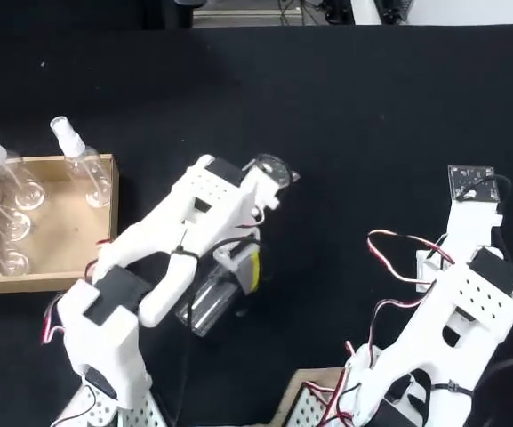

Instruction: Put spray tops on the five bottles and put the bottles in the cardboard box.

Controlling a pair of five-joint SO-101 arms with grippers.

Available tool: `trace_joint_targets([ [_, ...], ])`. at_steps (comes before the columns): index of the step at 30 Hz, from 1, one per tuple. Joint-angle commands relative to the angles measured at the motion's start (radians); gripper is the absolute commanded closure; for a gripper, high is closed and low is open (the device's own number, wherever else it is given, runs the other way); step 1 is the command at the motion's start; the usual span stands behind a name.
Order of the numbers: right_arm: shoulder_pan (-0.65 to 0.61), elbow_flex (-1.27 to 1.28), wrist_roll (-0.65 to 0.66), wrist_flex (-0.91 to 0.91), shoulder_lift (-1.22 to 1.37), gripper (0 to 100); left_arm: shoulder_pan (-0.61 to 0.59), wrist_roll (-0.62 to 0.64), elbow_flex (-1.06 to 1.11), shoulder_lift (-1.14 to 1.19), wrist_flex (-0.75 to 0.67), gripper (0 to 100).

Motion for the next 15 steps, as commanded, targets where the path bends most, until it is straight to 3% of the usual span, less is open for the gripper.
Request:
trace_joint_targets([
  [1, -0.011, -0.022, -0.008, -0.020, -0.036, 82.8, -0.001, 0.012, -0.076, 0.043, 0.071, 68],
  [8, -0.015, -0.019, -0.009, -0.020, -0.036, 82.8, 0.007, 0.012, -0.214, 0.083, 0.167, 68],
  [15, -0.011, -0.019, -0.009, -0.020, -0.036, 82.8, 0.007, 0.011, -0.239, 0.133, 0.169, 68],
])
